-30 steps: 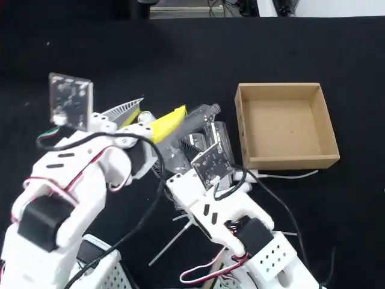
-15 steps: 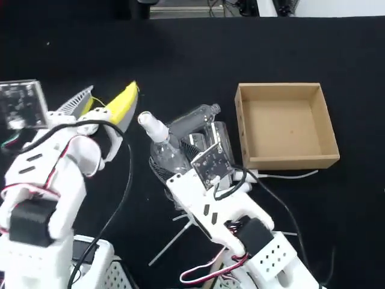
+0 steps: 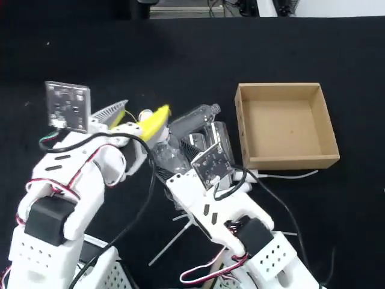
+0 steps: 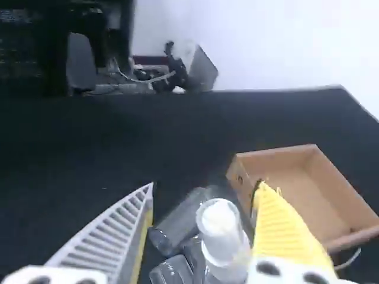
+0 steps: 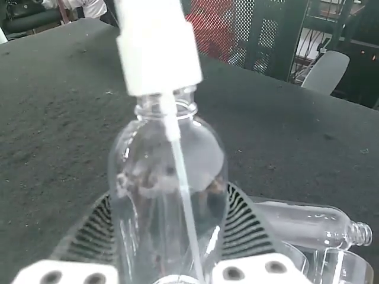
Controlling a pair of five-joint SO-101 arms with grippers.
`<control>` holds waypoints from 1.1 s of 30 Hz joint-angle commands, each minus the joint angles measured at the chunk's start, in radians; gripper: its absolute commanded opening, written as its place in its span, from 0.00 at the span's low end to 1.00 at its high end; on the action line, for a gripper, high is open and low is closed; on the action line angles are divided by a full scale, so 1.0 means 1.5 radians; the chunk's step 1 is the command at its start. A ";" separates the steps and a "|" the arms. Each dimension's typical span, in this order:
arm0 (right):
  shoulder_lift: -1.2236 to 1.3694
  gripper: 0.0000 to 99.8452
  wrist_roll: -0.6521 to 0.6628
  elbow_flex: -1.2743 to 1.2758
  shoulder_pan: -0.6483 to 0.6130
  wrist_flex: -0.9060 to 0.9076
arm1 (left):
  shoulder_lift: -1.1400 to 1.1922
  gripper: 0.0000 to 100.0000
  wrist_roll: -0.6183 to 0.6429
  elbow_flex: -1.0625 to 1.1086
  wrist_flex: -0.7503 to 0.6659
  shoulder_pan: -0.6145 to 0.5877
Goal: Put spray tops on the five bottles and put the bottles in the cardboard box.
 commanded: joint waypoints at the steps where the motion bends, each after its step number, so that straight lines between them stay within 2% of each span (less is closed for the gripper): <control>1: -0.015 0.01 -0.002 -0.014 -0.002 -0.020 | -0.009 0.25 -0.026 -0.033 -0.015 0.011; 9: -0.015 0.01 0.001 -0.012 -0.002 -0.019 | -0.009 0.25 -0.025 -0.189 -0.007 -0.086; 12: -0.015 0.01 0.002 -0.012 0.006 -0.013 | -0.008 0.25 -0.025 -0.226 0.028 -0.156; 14: -0.015 0.01 0.002 -0.023 0.042 0.005 | -0.003 0.26 -0.025 -0.211 0.058 -0.217; 17: -0.015 0.01 0.000 -0.075 0.135 0.057 | -0.002 0.26 -0.026 -0.112 0.065 -0.322; 21: -0.012 0.01 0.002 -0.177 0.283 0.147 | -0.009 0.25 -0.025 0.107 -0.040 -0.386; 24: -0.008 0.01 0.005 -0.261 0.388 0.205 | -0.009 0.25 -0.019 0.249 -0.134 -0.385; 27: -0.003 0.01 0.066 -0.330 0.507 0.239 | -0.009 0.25 -0.018 0.353 -0.219 -0.356; 33: 0.126 0.01 0.174 -0.385 0.750 0.196 | -0.009 0.25 -0.018 0.464 -0.315 -0.324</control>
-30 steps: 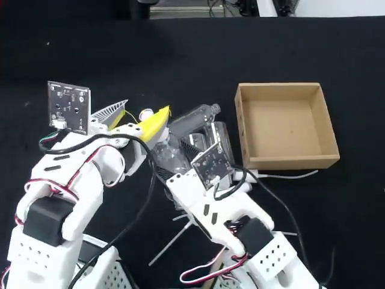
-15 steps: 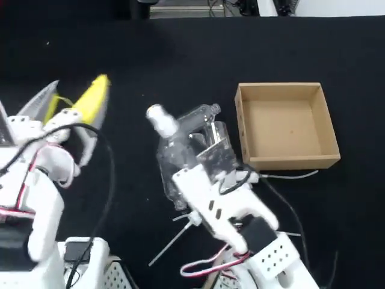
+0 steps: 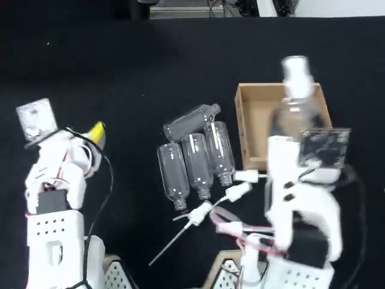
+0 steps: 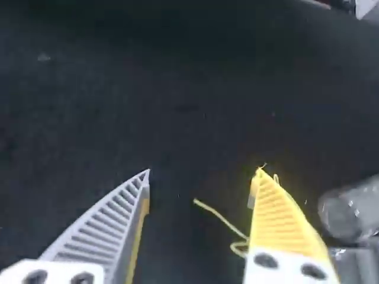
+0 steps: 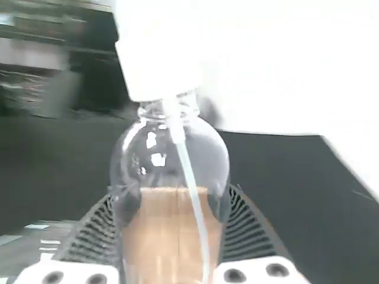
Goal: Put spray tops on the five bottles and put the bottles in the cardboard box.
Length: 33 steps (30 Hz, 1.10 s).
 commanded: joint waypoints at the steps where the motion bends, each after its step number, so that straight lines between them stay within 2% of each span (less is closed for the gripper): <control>1: 0.112 0.01 0.041 -0.050 0.145 -0.066 | -0.009 0.25 0.001 0.052 -0.073 0.021; 4: 0.212 0.01 0.045 -0.047 0.218 -0.168 | -0.009 0.25 0.001 0.104 -0.113 0.036; 8: 0.350 0.01 0.059 -0.048 0.273 -0.313 | -0.009 0.25 0.001 0.162 -0.188 0.039; 12: 0.469 0.01 0.061 -0.052 0.285 -0.416 | -0.009 0.25 0.003 0.202 -0.236 0.048; 18: 0.593 0.01 0.056 -0.063 0.319 -0.548 | -0.009 0.25 0.052 0.234 -0.282 0.044; 25: 0.780 0.01 0.054 -0.068 0.356 -0.787 | -0.009 0.25 0.047 0.243 -0.301 0.048; 29: 0.910 0.01 -0.024 -0.107 0.371 -0.904 | -0.008 0.25 0.047 0.243 -0.301 0.049; 33: 1.020 0.01 -0.073 -0.180 0.390 -0.933 | -0.008 0.25 0.047 0.243 -0.300 0.049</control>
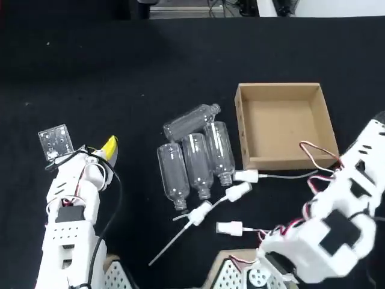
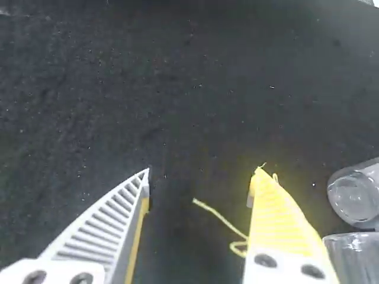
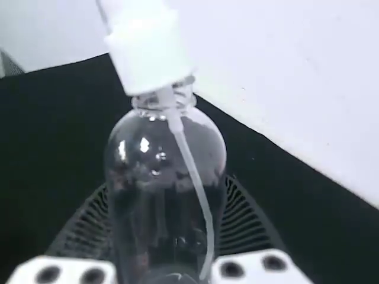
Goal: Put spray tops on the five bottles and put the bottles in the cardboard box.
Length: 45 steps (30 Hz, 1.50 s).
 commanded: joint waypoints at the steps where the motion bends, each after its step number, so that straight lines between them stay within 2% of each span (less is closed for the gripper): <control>1: 0.069 0.01 -0.033 -0.099 0.025 -0.035 | -0.008 0.25 0.008 -0.010 -0.012 0.008; 14: 0.335 0.01 -0.033 -0.355 0.057 -0.039 | -0.008 0.25 0.008 -0.010 -0.015 0.009; 26: 0.408 0.01 -0.028 -0.397 0.057 -0.046 | -0.008 0.25 0.008 -0.010 -0.016 0.009; 30: 0.453 0.01 -0.032 -0.385 0.063 -0.145 | -0.007 0.25 0.008 -0.010 -0.016 0.009; 37: 0.514 0.02 -0.027 -0.315 0.060 -0.393 | -0.007 0.25 0.008 -0.010 -0.016 0.009; 40: 0.503 0.02 -0.027 -0.300 0.057 -0.369 | -0.007 0.25 0.008 -0.010 -0.016 0.009; 45: 0.464 0.02 -0.029 -0.314 0.057 -0.247 | -0.007 0.25 0.008 -0.010 -0.016 0.009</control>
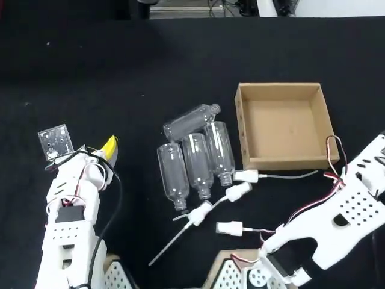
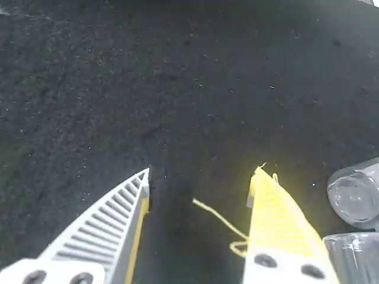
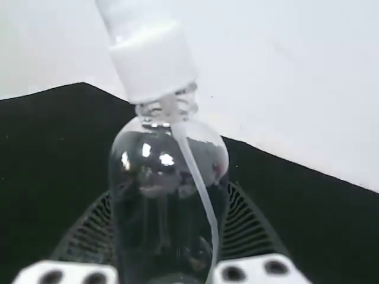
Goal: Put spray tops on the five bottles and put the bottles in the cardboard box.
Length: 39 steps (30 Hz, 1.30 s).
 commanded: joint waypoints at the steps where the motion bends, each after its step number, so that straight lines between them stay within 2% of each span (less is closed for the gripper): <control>1: -0.055 0.03 0.005 -0.011 0.006 0.084 | -0.007 0.25 0.008 -0.010 -0.016 0.009; 7: -0.087 0.21 0.001 -0.009 0.005 0.164 | -0.007 0.25 0.008 -0.010 -0.016 0.009; 23: -0.091 0.22 0.006 -0.009 0.006 0.164 | -0.007 0.25 0.008 -0.010 -0.016 0.009; 30: -0.091 0.35 0.006 -0.010 0.001 0.167 | -0.007 0.25 0.008 -0.010 -0.016 0.009; 39: -0.147 0.35 0.004 0.018 -0.001 0.167 | -0.008 0.25 0.008 -0.010 -0.016 0.009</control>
